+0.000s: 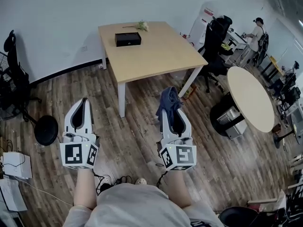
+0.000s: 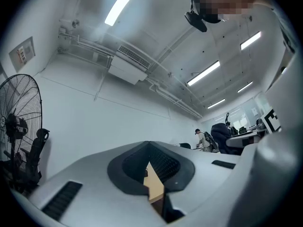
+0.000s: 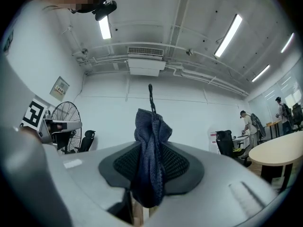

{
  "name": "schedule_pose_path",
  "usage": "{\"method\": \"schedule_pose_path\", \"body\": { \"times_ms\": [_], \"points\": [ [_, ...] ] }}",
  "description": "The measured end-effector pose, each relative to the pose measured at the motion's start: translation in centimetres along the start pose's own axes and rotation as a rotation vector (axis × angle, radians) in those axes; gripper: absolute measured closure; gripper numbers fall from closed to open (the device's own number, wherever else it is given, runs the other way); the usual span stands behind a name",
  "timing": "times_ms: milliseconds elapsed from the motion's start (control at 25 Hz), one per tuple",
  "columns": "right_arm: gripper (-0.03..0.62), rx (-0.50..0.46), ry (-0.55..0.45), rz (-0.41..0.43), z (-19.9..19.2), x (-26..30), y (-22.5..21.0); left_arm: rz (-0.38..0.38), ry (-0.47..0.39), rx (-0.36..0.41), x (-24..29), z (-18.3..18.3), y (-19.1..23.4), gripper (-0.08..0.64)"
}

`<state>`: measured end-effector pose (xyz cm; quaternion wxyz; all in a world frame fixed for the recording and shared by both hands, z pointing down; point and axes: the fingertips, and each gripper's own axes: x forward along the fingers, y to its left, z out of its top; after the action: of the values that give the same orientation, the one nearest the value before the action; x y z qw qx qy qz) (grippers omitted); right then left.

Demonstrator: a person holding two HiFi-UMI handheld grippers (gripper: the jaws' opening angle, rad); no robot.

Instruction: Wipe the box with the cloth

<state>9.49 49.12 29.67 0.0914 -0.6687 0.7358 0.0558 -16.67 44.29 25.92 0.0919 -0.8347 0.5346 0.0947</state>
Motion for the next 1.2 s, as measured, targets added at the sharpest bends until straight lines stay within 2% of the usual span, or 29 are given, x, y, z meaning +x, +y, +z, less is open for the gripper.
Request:
{"method": "schedule_pose_path", "body": {
  "times_ms": [320,600,880,1200],
  "points": [
    [0.454,0.023,0.002,0.052,-0.1,-1.1,-3.5,0.028,-0.010,0.003,0.0,0.0,-4.0,0.552],
    [0.454,0.040,0.002,0.074,-0.8,0.2,-5.1,0.027,-0.009,0.011,1.9,-0.7,-5.5,0.552],
    [0.454,0.033,0.001,0.068,-1.8,5.4,-5.9,0.008,-0.019,0.005,7.3,-1.9,-3.8,0.552],
    [0.454,0.021,-0.018,0.037,-2.5,14.2,-6.8,-0.025,-0.030,-0.001,15.7,-3.5,0.0,0.552]
  ]
}}
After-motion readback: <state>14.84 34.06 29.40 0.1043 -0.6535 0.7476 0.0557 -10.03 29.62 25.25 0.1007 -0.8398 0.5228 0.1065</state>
